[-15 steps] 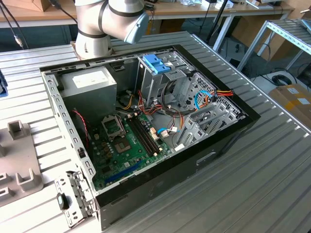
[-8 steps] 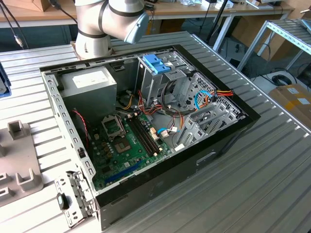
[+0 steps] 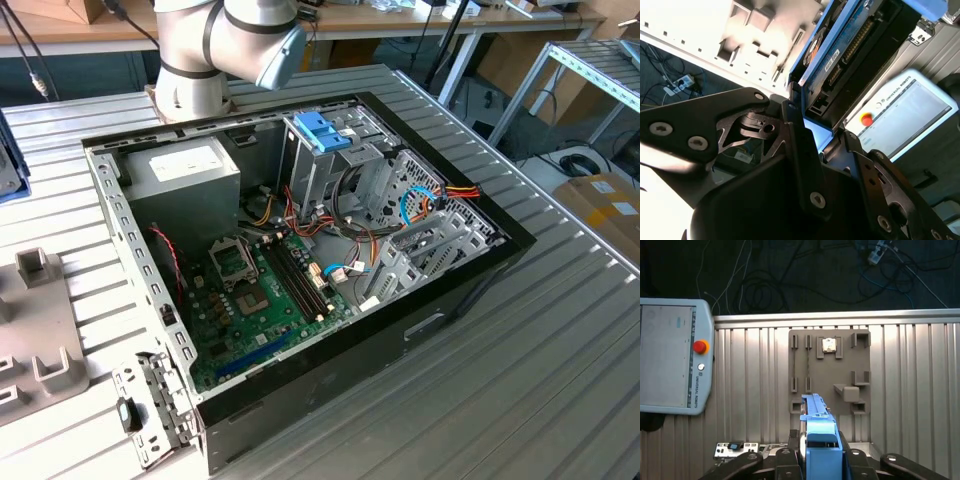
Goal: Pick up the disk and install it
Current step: 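Pick up the disk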
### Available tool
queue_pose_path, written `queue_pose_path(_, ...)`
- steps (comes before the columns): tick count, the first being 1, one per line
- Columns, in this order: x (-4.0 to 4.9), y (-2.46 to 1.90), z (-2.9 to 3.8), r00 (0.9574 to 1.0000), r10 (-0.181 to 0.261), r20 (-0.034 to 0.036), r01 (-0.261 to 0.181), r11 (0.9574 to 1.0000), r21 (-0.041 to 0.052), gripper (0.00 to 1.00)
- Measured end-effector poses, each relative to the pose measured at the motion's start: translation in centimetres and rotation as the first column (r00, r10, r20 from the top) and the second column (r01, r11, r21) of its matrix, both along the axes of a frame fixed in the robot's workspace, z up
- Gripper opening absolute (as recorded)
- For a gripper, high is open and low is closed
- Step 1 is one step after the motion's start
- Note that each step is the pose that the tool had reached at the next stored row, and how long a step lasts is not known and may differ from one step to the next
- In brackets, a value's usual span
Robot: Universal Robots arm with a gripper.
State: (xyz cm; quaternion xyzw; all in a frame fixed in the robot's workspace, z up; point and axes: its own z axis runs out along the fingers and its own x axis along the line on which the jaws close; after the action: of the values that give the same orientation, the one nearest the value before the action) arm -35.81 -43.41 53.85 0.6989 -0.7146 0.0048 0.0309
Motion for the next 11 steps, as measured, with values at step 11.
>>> queue_pose_path(11,0.62,0.0,-0.06,1.0,0.0,0.0001,0.0,1.0,-0.001,0.37)
